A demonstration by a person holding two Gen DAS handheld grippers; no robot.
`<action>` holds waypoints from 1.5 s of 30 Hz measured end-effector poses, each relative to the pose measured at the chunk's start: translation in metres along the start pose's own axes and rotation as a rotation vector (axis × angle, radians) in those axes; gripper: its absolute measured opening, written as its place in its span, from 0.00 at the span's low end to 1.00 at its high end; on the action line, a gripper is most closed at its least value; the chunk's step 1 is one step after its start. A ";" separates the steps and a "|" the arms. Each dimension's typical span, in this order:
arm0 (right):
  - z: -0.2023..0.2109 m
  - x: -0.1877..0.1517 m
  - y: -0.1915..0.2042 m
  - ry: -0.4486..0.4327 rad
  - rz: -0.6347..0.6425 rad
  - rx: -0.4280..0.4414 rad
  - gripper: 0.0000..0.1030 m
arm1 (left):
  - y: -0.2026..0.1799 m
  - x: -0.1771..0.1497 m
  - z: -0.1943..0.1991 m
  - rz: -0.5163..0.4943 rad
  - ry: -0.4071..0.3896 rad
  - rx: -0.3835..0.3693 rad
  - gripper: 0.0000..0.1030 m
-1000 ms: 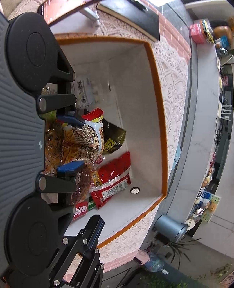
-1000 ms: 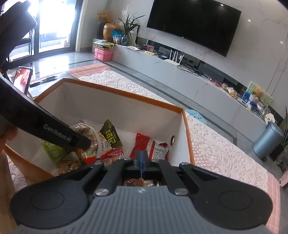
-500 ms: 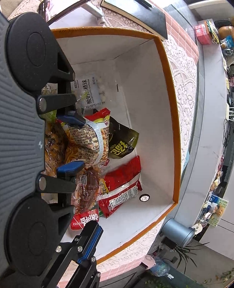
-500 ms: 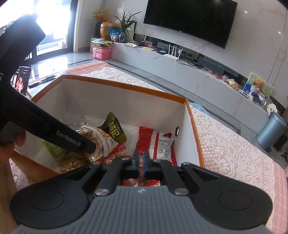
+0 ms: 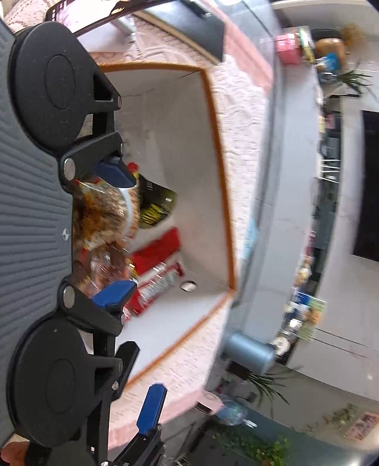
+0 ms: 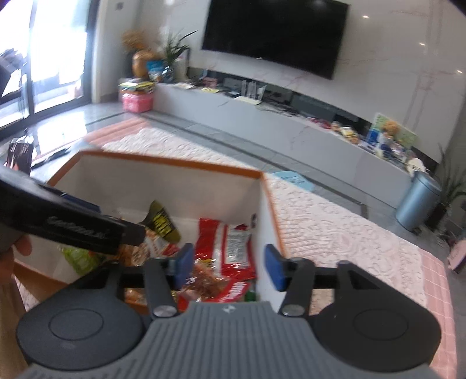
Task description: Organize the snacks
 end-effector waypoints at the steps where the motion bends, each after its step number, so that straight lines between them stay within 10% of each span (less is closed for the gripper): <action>1: 0.005 0.002 -0.003 -0.009 -0.017 -0.016 0.68 | -0.002 0.002 0.007 0.002 -0.029 -0.002 0.84; 8: 0.055 0.008 -0.020 -0.076 -0.149 -0.084 0.90 | -0.024 0.012 0.057 -0.041 -0.209 0.022 0.86; 18: 0.132 -0.014 -0.018 -0.182 -0.267 -0.192 0.96 | -0.063 -0.003 0.106 -0.184 -0.401 0.088 0.87; 45: 0.146 -0.090 -0.007 -0.072 -0.379 -0.203 0.97 | -0.077 -0.062 0.079 -0.243 -0.122 0.172 0.87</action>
Point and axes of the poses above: each gripper's, at about its wrist camera, not at the fingertips, and z roughly against the way its jaws point, y to its left, x to its top, the point moved 3 cm from there along -z, roughly the way its jaws point, and after that the axes turned 7 degrees about x, right-handed, at the moved point
